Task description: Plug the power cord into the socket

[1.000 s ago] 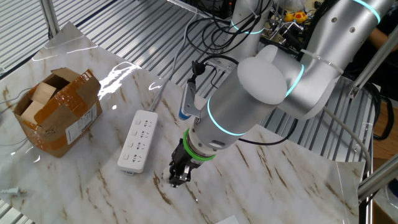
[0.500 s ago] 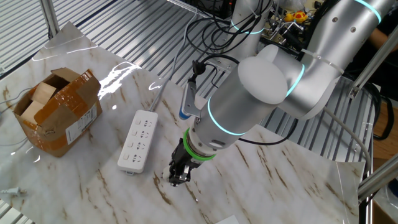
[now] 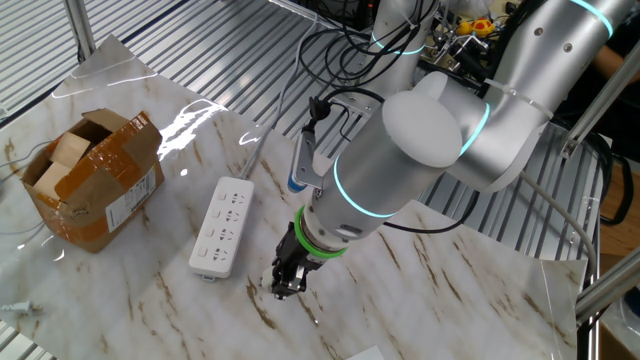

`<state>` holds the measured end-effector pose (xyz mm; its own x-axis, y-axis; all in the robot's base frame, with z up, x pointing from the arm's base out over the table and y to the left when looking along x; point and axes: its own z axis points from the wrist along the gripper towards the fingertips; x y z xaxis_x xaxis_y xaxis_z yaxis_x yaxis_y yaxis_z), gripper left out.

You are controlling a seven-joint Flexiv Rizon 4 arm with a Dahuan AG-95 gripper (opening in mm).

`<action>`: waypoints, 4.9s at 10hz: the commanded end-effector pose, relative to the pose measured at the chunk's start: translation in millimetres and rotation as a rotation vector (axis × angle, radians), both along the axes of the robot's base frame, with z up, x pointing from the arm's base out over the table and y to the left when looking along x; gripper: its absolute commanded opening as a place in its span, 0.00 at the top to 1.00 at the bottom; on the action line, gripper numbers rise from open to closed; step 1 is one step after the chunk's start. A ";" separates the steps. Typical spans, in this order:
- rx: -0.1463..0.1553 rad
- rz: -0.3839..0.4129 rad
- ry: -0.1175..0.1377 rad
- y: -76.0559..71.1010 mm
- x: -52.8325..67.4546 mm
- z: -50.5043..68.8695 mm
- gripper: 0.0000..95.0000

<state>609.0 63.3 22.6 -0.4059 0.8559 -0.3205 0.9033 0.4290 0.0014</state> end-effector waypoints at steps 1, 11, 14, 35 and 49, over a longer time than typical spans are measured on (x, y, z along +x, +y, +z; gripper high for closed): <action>0.000 0.001 0.000 0.3 0.3 -0.7 0.60; 0.161 0.064 0.061 -17.3 -6.7 54.5 1.00; 0.173 0.060 0.093 -24.6 -6.1 69.1 1.00; 0.303 0.054 0.246 -104.5 10.8 75.9 1.00; 0.412 -0.151 0.283 -108.5 12.7 52.8 1.00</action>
<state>625.2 -43.7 77.0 -0.3100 0.9344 0.1756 0.9368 0.3317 -0.1110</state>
